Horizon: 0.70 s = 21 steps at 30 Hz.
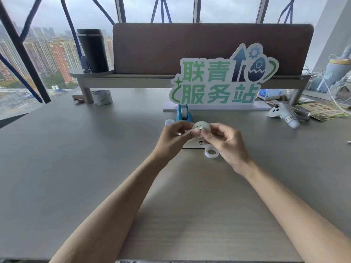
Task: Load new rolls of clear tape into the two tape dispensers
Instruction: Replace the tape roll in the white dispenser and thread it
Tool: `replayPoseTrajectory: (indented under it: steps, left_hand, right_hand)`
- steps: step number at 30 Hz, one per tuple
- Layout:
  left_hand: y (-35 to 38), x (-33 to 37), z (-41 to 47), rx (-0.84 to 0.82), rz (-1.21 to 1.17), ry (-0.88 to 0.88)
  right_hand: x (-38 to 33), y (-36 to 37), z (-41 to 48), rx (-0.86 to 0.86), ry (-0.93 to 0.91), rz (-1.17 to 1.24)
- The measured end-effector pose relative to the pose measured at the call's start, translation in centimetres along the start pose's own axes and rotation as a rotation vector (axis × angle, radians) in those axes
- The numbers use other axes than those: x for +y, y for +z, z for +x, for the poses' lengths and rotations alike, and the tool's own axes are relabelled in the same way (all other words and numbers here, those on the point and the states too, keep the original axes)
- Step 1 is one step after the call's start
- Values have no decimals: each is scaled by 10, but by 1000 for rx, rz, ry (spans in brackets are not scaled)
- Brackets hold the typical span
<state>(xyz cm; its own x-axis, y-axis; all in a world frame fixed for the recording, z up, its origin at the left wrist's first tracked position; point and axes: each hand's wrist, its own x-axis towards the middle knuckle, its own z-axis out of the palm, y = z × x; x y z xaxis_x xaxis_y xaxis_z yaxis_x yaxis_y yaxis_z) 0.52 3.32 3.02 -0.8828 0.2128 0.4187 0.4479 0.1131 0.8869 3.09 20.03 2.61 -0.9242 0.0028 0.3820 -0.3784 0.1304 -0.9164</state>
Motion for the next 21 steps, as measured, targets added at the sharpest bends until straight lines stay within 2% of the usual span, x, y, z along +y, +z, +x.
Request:
replayPoseTrajectory:
  steps: [2, 5, 12, 18, 21]
  left_hand:
    - [-2, 1, 0, -20, -35, -32]
    - [-1, 2, 1, -12, 43, -12]
    - [4, -4, 3, 109, 142, -15]
    - [1, 3, 2, 24, 73, -25]
    - [1, 3, 2, -2, 146, 2]
  right_hand:
    - [0, 0, 0, -11, -22, -19]
    - [2, -1, 0, 3, -47, -35]
    - [3, 5, 2, 56, -58, -12]
    - [0, -1, 3, 10, -60, -20]
    - [-1, -4, 3, -15, -65, 12]
